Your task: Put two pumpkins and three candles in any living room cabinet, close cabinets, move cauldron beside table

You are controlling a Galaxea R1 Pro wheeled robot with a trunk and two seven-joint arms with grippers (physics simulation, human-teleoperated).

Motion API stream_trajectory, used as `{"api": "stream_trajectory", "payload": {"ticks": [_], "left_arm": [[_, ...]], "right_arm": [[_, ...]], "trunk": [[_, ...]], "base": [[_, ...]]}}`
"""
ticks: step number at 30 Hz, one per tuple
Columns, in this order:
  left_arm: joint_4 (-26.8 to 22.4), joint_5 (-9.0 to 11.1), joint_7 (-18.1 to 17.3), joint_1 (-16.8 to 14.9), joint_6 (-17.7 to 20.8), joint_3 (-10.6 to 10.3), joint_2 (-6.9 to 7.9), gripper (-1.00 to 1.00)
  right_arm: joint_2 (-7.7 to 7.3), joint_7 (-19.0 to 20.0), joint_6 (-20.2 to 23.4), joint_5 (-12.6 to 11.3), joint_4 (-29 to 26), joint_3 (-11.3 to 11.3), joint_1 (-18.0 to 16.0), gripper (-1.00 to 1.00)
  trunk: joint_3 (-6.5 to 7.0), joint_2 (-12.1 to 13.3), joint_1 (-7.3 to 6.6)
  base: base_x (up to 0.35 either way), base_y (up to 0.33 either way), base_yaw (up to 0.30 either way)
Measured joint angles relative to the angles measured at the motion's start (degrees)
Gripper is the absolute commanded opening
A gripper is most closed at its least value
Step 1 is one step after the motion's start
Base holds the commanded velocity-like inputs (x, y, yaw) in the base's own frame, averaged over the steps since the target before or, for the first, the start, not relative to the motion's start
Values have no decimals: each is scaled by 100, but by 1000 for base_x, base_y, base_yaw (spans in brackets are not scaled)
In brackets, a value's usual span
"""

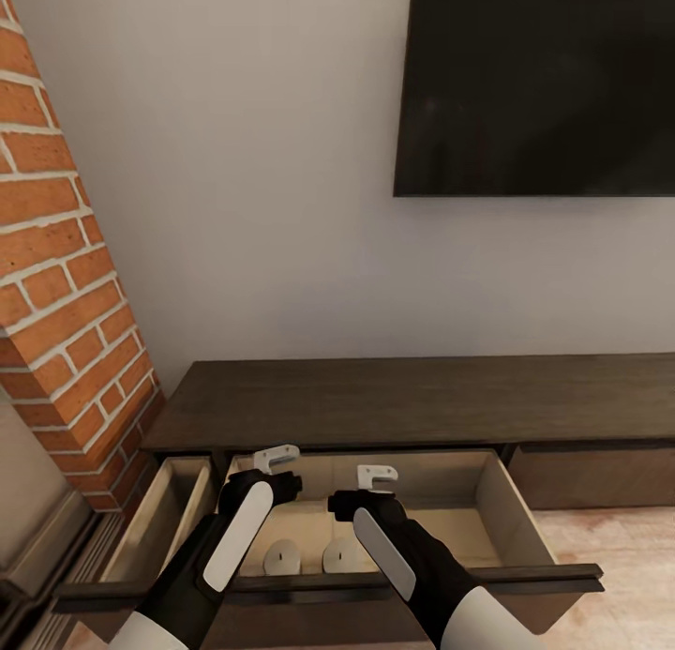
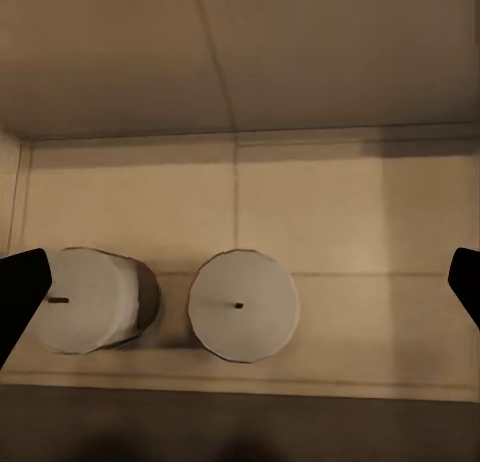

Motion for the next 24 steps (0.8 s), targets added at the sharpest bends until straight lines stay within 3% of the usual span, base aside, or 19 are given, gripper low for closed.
{"api": "stream_trajectory", "payload": {"ticks": [9,16,24], "left_arm": [[-13,0,0,-1,-1,-1,0,100],[-16,0,0,-1,-1,-1,0,100],[-18,0,0,0,0,-7,-2,100]], "right_arm": [[-1,-1,-4,0,-2,-7,1,100],[-1,5,-4,-7,-2,-10,1,100],[3,8,1,-3,0,0,0,100]], "trunk": [[177,361,-196],[330,642,-351],[477,963,-527]], "base": [[-222,76,-128],[-28,8,-227],[-3,0,-21]]}}
